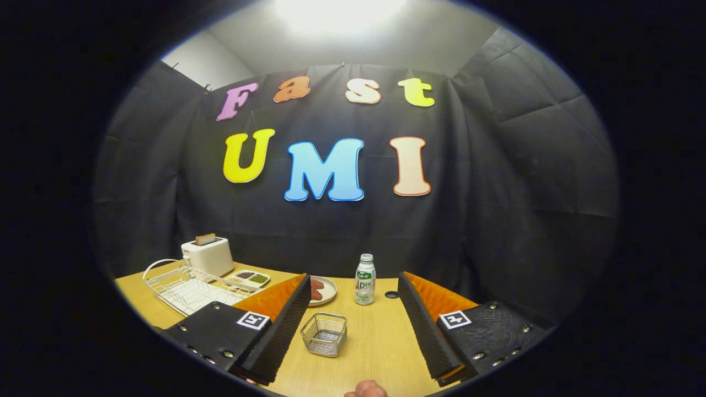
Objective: Take the plate from the dish rack, then take the spoon from the basket and place it into the plate.
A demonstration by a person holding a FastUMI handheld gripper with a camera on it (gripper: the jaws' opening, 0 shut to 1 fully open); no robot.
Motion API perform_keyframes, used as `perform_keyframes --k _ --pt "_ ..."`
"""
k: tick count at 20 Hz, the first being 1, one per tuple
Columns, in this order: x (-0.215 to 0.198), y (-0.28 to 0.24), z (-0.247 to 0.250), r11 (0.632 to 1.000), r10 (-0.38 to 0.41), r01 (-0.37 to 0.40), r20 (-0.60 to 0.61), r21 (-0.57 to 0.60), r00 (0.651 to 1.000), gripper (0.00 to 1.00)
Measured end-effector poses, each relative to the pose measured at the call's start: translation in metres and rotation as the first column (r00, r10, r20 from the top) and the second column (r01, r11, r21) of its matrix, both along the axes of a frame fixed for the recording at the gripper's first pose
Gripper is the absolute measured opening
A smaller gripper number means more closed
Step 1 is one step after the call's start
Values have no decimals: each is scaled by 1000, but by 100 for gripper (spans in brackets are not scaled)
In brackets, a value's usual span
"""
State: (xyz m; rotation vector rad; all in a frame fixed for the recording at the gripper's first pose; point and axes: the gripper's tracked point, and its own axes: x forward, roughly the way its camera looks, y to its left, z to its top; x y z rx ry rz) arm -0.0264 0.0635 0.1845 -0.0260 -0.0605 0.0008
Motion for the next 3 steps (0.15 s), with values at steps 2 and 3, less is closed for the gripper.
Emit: perform_keyframes --k 2,3 --pt "14 -21 -26 1000 2 -2 -10 -8 1000 96" --pt "19 -29 -44 1000 14 -14 -39 -2 999 96"
